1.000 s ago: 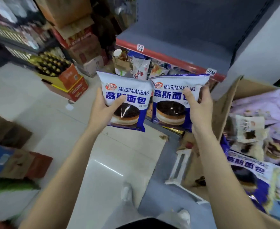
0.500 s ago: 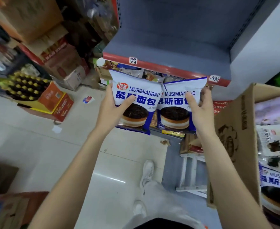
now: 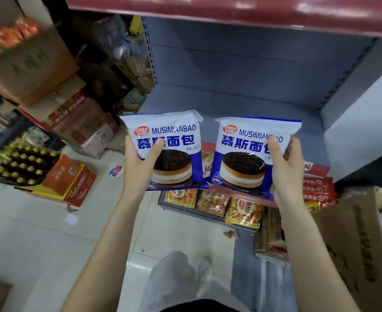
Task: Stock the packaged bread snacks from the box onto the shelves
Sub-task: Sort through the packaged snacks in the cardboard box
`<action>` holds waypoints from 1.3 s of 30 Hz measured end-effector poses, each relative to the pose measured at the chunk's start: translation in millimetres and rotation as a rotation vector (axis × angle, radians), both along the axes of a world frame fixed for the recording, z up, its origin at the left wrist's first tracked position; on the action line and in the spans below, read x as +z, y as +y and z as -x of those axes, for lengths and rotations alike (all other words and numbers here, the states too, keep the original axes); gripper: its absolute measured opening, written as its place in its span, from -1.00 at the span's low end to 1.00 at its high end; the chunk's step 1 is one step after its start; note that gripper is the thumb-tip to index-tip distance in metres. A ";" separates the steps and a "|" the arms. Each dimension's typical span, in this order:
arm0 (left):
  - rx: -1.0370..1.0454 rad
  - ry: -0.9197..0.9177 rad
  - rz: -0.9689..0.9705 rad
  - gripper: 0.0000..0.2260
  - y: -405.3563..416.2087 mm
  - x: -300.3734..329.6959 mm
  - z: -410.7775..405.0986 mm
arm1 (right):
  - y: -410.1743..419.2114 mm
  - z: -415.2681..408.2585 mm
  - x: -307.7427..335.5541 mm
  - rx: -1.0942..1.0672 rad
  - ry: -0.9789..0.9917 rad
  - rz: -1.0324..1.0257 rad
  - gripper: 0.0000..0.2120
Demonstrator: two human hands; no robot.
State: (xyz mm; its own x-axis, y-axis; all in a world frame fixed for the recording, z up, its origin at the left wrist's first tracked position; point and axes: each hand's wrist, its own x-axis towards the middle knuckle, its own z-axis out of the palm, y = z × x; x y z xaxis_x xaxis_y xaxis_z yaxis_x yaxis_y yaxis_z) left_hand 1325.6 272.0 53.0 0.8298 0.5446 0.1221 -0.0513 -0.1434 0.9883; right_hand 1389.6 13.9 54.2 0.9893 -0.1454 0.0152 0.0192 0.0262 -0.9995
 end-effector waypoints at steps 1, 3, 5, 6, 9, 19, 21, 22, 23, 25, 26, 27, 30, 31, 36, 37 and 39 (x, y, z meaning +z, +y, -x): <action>0.002 0.004 -0.005 -0.64 5.4 -0.7 -11.1 | 3.5 -9.2 -1.2 -0.008 0.004 -0.005 -0.83; -0.001 0.016 -0.020 -0.61 16.9 -4.8 -33.8 | 11.0 -25.9 -4.3 -0.020 0.009 0.005 -0.76; -0.011 0.035 -0.032 -0.60 29.8 -11.6 -56.0 | 18.8 -40.5 -7.2 -0.036 0.011 0.021 -0.78; -0.011 0.049 -0.044 -0.61 36.7 -15.4 -67.7 | 23.1 -48.0 -8.6 -0.044 0.013 0.028 -0.83; -0.035 0.061 -0.082 -0.69 60.1 -26.9 -103.8 | 41.4 -69.6 -13.1 -0.059 0.029 0.040 -0.90; -0.144 -0.023 -0.078 -0.54 143.3 -55.0 -236.0 | 151.9 -164.2 -41.9 -0.066 -0.027 -0.103 -0.96; -0.136 -0.027 -0.084 -0.46 155.0 -60.8 -261.2 | 171.3 -187.9 -47.6 -0.064 -0.046 -0.108 -0.95; -0.121 -0.033 -0.093 -0.47 160.7 -65.8 -274.7 | 179.4 -199.4 -51.1 -0.063 -0.055 -0.106 -0.97; -0.091 -0.030 -0.115 -0.49 165.7 -71.1 -288.3 | 186.1 -210.4 -55.0 -0.063 -0.064 -0.106 -0.99; -0.020 0.041 -0.149 -0.49 172.9 -79.2 -313.4 | 197.0 -229.9 -62.4 -0.080 -0.068 -0.102 -0.97; -0.001 0.081 -0.150 -0.48 174.7 -82.1 -324.6 | 201.3 -237.7 -66.1 -0.094 -0.063 -0.095 -0.97; 0.004 0.104 -0.159 -0.48 175.7 -84.6 -334.1 | 205.4 -244.3 -69.9 -0.106 -0.051 -0.086 -0.95; -0.013 0.108 -0.216 -0.52 177.5 -90.7 -357.0 | 215.9 -262.5 -78.3 -0.149 -0.001 -0.078 -0.87; -0.016 0.115 -0.219 -0.52 178.8 -92.0 -365.5 | 220.3 -269.2 -78.2 -0.154 0.010 -0.069 -0.90; -0.114 0.204 -0.027 -0.49 184.3 -78.0 -400.4 | 250.9 -302.9 -65.6 -0.091 0.026 -0.040 -0.75; -0.152 0.214 0.062 -0.47 185.3 -74.8 -401.6 | 258.4 -307.8 -66.5 -0.074 0.043 -0.031 -0.71; -0.215 0.207 0.189 -0.46 188.0 -71.8 -395.5 | 273.8 -316.8 -73.8 -0.035 0.124 -0.046 -0.70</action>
State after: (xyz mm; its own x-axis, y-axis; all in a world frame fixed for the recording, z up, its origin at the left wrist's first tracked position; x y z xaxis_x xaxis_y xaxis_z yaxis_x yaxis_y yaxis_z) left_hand 1721.1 460.1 -18.8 0.9245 0.3518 -0.1466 0.1434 0.0352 0.9890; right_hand 1706.4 287.7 -19.5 0.9773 -0.1780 -0.1148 -0.1032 0.0733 -0.9920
